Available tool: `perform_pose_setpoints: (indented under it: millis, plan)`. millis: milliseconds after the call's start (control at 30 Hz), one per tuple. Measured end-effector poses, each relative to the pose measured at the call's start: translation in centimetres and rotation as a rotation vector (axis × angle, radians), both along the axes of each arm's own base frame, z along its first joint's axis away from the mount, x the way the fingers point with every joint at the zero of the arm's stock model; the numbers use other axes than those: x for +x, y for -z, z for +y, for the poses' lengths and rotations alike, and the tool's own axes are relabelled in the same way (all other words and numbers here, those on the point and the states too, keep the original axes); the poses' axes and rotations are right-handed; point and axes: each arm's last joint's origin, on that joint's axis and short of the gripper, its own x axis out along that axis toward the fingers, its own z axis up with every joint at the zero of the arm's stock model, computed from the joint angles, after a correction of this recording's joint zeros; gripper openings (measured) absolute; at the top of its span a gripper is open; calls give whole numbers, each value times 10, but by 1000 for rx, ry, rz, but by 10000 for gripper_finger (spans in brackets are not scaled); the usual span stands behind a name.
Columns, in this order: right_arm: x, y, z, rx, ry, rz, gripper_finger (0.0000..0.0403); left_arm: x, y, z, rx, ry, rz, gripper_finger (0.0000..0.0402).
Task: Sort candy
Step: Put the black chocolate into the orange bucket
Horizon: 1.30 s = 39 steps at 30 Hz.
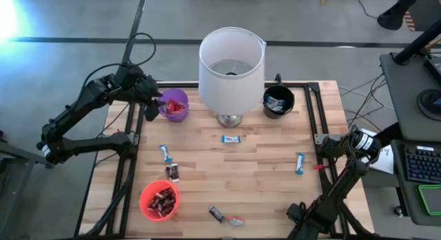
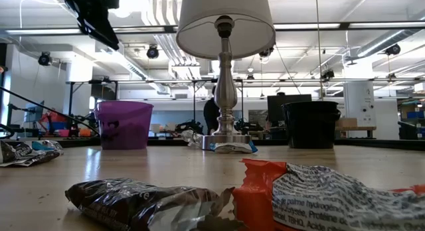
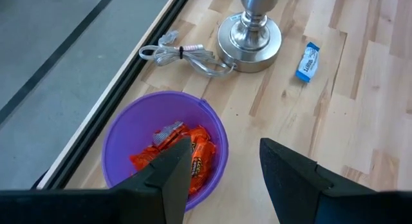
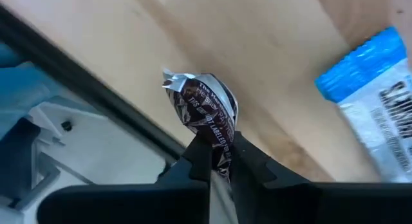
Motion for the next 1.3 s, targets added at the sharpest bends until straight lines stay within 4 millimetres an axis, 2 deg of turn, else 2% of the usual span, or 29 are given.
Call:
perform_pose_setpoints:
  millis: [200, 400, 567, 833, 1000, 1133, 1300]
  plan:
    - [15, -8, -1, -26, 50, -108, 19, 2, -8, -4, -102, 86, -111, 171]
    - [43, -12, -16, -69, 66, -221, 18, 3, -19, -6, -104, 126, -162, 206]
    - [75, -16, -39, -140, 55, -337, 18, 3, -21, -10, -188, 224, -222, 232]
    - [127, -28, -86, -190, -57, -450, 18, 8, -21, -19, -269, 334, -252, 236]
    - [164, -47, -123, -221, -118, -546, 18, 18, -18, -30, -303, 423, -229, 233]
    - [192, -73, -151, -245, -134, -651, 18, 28, -12, -42, -345, 499, -199, 230]
    - [215, -105, -175, -284, -177, -776, 18, 39, -3, -52, -383, 557, -196, 230]
